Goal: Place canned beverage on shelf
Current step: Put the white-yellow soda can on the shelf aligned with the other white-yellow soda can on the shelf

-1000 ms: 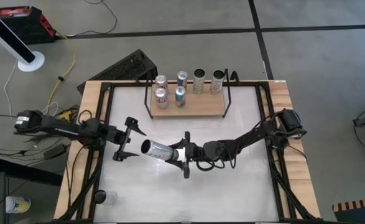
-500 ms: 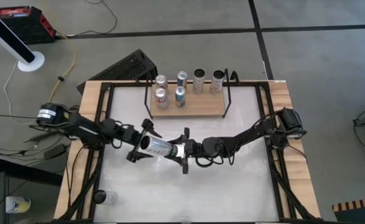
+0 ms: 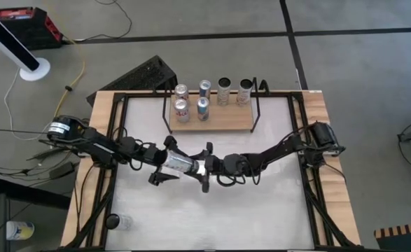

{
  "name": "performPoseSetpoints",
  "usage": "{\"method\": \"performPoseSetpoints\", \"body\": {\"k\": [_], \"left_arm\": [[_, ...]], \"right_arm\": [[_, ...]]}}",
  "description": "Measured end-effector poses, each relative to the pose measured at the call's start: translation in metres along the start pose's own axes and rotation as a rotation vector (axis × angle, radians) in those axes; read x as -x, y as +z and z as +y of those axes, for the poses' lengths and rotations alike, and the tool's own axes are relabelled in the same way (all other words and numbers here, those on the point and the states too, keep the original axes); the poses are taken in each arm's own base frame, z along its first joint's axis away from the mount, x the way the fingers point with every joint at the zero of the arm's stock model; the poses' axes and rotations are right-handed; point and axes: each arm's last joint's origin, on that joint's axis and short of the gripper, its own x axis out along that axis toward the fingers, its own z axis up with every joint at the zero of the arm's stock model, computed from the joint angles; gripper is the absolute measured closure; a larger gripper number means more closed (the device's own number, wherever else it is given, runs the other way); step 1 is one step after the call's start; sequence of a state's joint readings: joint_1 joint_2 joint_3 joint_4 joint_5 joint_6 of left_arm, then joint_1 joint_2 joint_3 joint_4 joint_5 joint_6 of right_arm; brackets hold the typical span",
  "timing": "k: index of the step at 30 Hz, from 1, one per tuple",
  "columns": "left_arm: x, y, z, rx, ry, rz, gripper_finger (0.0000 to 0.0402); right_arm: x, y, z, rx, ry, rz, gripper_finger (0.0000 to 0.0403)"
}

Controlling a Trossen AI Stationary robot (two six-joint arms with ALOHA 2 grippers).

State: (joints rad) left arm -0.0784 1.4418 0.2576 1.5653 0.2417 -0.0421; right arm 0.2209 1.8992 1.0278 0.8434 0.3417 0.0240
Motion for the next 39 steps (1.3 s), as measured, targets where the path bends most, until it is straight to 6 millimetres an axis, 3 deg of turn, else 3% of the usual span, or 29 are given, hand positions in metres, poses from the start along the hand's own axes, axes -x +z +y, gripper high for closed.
{"method": "performPoseSetpoints", "body": {"k": [4,10,14,19,23,31,39], "left_arm": [[0.0,-0.001,0.0,-0.002,0.008,0.005,0.005],[0.0,-0.002,0.001,-0.033,0.027,0.015,0.0171],[0.0,-0.002,0.001,-0.04,0.031,0.024,0.0174],[0.0,-0.006,0.001,-0.046,0.04,0.059,0.0174],[0.001,-0.008,0.003,-0.058,0.069,0.085,0.0174],[0.004,-0.016,0.012,-0.052,0.109,0.176,0.0174],[-0.018,-0.034,0.027,-0.087,0.109,0.522,0.0174]], "right_arm": [[0.0,-0.001,0.0,0.001,0.003,-0.008,0.0125],[0.0,-0.001,0.0,0.005,0.006,-0.002,0.0125],[0.0,-0.003,0.001,0.009,0.006,0.009,0.0115],[0.0,-0.007,0.0,0.006,-0.001,0.055,0.0057],[0.005,0.0,-0.002,0.03,-0.009,0.1,0.0026],[0.027,0.009,-0.002,0.007,-0.02,0.334,0.0025],[0.039,0.013,0.005,-0.028,-0.012,0.401,0.0026]]}}
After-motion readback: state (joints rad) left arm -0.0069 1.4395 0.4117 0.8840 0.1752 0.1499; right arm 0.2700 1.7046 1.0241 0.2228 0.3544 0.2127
